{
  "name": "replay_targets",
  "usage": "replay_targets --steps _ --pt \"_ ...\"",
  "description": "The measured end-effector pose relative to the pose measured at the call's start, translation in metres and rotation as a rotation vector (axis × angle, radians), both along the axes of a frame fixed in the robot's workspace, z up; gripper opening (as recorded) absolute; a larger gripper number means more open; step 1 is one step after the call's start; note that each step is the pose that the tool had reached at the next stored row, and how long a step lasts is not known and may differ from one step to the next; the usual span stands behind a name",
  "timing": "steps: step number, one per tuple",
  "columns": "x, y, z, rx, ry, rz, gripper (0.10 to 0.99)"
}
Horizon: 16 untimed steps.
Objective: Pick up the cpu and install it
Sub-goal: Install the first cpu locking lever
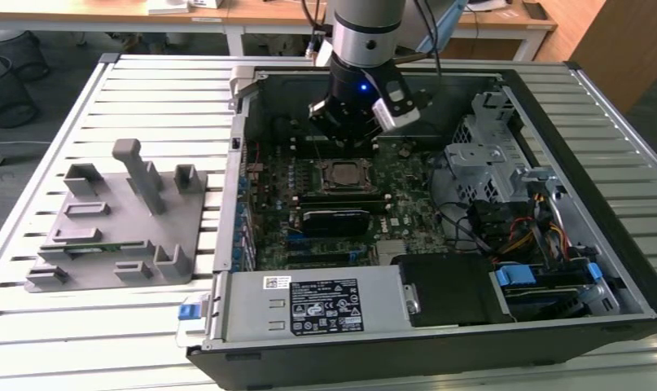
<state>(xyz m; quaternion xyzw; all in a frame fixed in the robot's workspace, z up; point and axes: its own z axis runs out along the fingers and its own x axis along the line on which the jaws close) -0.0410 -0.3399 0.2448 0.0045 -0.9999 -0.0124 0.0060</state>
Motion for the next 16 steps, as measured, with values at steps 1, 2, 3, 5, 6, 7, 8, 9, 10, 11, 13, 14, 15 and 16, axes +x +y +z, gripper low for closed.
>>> replay_targets --steps 1,2,3,5,6,7,8,9,10,11,13,14,15,16 --pt "0.0000 0.0000 0.0000 0.000 0.0000 0.005 0.106" --pt "0.0000 0.0000 0.0000 0.000 -0.0001 0.009 0.106" --pt "0.0000 0.0000 0.0000 0.000 0.0000 0.014 0.106" --pt "0.0000 0.0000 0.0000 0.000 0.0000 0.024 0.106" --pt "0.0000 0.0000 0.0000 0.000 0.0000 0.029 0.106" --pt "0.0000 0.0000 0.0000 0.000 0.0000 0.035 0.106" --pt "0.0000 0.0000 0.0000 0.000 0.0000 0.042 0.106" --pt "0.0000 0.0000 0.0000 0.000 0.0000 0.050 0.106" --pt "0.0000 0.0000 0.0000 0.000 0.0000 0.059 0.106" --pt "0.0000 0.0000 0.0000 0.000 0.0000 0.069 0.106" --pt "0.0000 0.0000 0.0000 0.000 0.0000 0.093 0.106" --pt "0.0000 0.0000 0.0000 0.000 0.0000 0.111 0.106" --pt "0.0000 0.0000 0.0000 0.000 -0.0001 0.128 0.106" --pt "0.0000 0.0000 0.0000 0.000 -0.0001 0.146 0.106"
